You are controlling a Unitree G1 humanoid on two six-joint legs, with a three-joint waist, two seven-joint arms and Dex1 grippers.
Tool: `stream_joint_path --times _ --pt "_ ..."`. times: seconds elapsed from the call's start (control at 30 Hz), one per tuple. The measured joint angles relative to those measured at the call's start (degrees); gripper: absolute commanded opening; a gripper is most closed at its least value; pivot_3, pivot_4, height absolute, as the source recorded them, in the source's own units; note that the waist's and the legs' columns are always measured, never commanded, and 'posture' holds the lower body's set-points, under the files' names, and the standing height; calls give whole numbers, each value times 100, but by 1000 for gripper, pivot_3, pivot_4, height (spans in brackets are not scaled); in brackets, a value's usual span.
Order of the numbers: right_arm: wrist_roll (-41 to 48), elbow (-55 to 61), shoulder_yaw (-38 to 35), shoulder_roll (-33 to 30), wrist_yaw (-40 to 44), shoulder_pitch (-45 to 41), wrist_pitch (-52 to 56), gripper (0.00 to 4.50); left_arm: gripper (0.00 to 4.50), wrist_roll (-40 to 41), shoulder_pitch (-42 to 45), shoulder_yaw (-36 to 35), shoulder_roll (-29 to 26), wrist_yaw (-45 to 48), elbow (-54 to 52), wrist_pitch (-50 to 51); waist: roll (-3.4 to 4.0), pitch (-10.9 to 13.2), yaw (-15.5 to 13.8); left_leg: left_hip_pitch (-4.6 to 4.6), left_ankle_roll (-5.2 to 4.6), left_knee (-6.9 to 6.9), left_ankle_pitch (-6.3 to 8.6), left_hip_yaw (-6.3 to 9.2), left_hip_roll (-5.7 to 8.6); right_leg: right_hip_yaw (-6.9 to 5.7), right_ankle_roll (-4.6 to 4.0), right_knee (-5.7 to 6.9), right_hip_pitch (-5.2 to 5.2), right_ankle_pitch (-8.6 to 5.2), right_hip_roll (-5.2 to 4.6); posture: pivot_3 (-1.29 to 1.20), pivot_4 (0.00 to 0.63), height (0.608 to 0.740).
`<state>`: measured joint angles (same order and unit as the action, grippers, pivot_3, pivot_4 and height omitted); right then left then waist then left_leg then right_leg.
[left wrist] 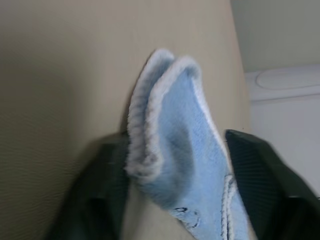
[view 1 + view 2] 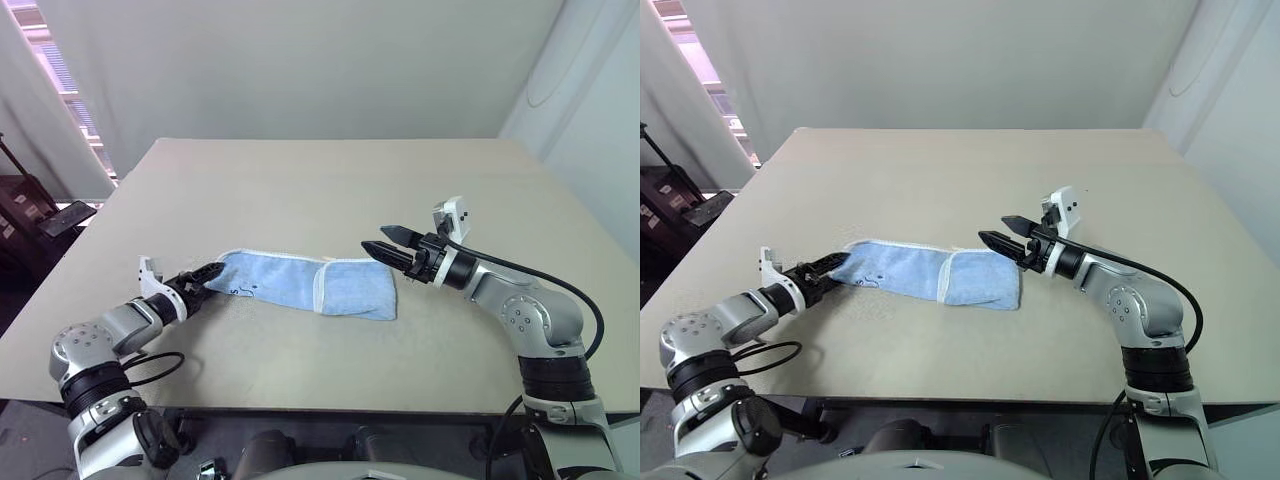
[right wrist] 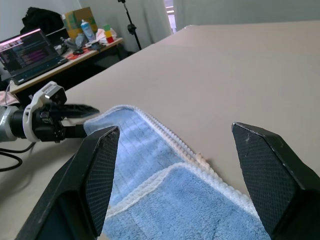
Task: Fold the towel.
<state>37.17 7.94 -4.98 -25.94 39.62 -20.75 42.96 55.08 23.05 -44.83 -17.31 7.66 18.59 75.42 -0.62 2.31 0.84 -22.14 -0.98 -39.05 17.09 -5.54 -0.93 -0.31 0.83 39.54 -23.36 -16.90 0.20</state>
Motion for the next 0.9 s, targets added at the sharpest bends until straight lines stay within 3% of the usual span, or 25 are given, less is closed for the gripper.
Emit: stream_joint_path --times 0.2,0.5,0.73,0.9 --pt "-25 2 -1 -2 -66 2 -5 3774 49 248 -1 -120 186 -360 -331 185 -3 2 -3 -38 -5 7 -2 0 0 0 18 -9 -32 -10 0 0 0 724" --pt "-36 37 -18 -14 -92 156 -17 3774 49 692 -95 169 104 -312 -1182 617 -17 10 0 -36 -5 7 -1 -1 1 0 17 -15 -28 -11 -1 0 0 724" --pt "66 105 -479 -351 51 368 -21 3774 49 912 120 958 -122 172 -1669 781 -19 12 -4 -36 -5 7 -1 -1 1 0 14 -21 -26 -12 -1 0 0 724" --pt "82 257 -759 -520 15 862 -22 3774 49 920 808 1864 -142 829 -1660 802 -21 15 -27 -38 -6 7 -1 -1 2 -2 15 -27 -21 -12 -1 0 0 724"
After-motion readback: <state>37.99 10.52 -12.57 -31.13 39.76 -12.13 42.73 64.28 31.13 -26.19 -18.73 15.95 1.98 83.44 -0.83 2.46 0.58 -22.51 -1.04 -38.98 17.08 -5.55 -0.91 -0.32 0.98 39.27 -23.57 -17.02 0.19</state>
